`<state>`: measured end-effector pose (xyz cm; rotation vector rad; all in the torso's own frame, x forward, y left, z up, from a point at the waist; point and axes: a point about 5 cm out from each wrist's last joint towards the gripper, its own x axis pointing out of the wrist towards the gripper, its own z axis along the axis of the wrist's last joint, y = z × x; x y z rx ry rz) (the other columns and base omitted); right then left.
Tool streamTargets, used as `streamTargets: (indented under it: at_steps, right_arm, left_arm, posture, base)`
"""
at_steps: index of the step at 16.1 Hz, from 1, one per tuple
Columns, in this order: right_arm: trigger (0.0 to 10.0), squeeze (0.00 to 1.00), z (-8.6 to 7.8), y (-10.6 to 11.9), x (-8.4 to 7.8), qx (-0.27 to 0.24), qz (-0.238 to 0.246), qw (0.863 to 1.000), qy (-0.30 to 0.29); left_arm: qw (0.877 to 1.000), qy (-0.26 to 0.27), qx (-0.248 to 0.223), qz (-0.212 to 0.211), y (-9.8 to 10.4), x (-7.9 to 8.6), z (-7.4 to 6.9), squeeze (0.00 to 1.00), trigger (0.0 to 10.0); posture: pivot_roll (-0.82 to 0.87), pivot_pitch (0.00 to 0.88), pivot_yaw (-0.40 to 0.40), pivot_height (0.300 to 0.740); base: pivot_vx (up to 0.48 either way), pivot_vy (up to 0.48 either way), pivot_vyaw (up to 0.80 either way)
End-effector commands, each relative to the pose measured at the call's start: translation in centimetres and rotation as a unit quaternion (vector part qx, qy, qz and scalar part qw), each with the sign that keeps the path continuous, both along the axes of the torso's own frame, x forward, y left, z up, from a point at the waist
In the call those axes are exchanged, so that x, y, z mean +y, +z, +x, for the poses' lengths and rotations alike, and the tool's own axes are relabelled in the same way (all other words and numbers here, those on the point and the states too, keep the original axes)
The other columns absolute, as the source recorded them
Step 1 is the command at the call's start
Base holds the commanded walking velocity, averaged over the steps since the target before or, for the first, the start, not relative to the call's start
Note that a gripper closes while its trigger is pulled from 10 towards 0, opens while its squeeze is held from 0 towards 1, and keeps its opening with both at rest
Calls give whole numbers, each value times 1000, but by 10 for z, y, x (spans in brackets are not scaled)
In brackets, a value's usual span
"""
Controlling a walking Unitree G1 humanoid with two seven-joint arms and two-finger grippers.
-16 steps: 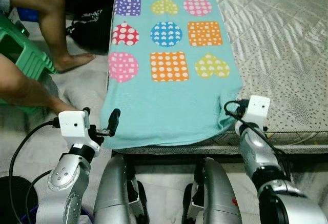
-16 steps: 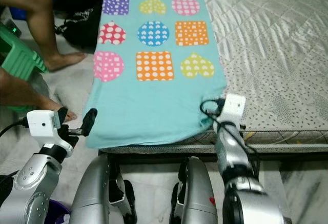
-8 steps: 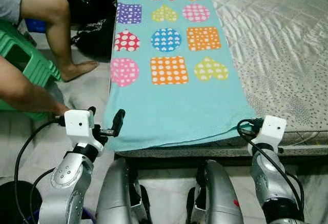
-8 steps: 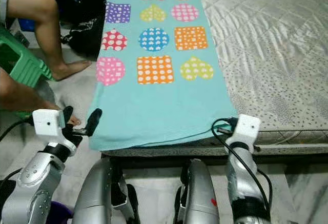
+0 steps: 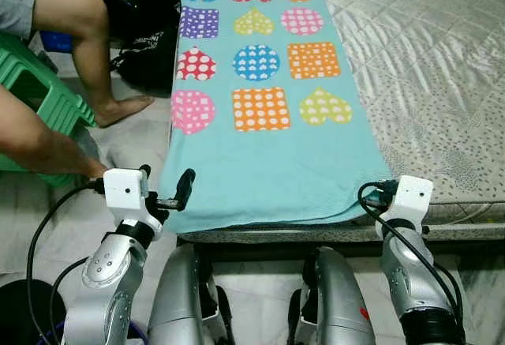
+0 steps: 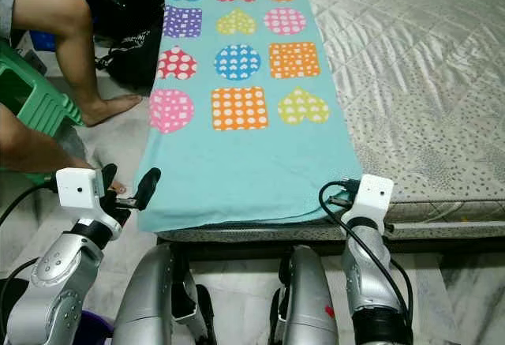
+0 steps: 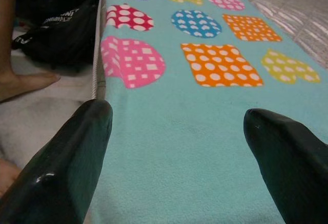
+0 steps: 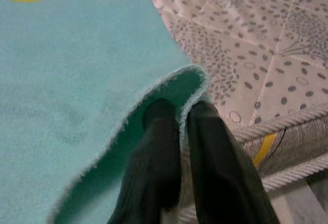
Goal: Clean up the room
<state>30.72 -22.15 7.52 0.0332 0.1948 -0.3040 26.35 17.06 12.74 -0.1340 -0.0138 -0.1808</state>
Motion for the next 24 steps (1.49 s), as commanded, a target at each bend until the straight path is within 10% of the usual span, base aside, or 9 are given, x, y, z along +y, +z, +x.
streamTargets:
  at_steps: [1,16,24]
  right_arm:
    - [10000,1000,-6,-8,1,19,0,1000,1]
    - [10000,1000,5,33,-36,-30,-139,988,-67]
    - [10000,1000,-37,-2,-31,18,-121,992,-20]
  left_arm:
    - [1000,4,7,5,-5,2,-3,0,10000]
    - [1000,2,4,7,-5,0,1,0,10000]
    - [1000,-2,8,7,-8,-1,0,0,10000]
  posture:
    - [59,214,23,585]
    - [52,203,28,585]
    - [46,195,28,585]
  base:
    - [0,0,0]
    - [0,0,0]
    - [0,0,0]
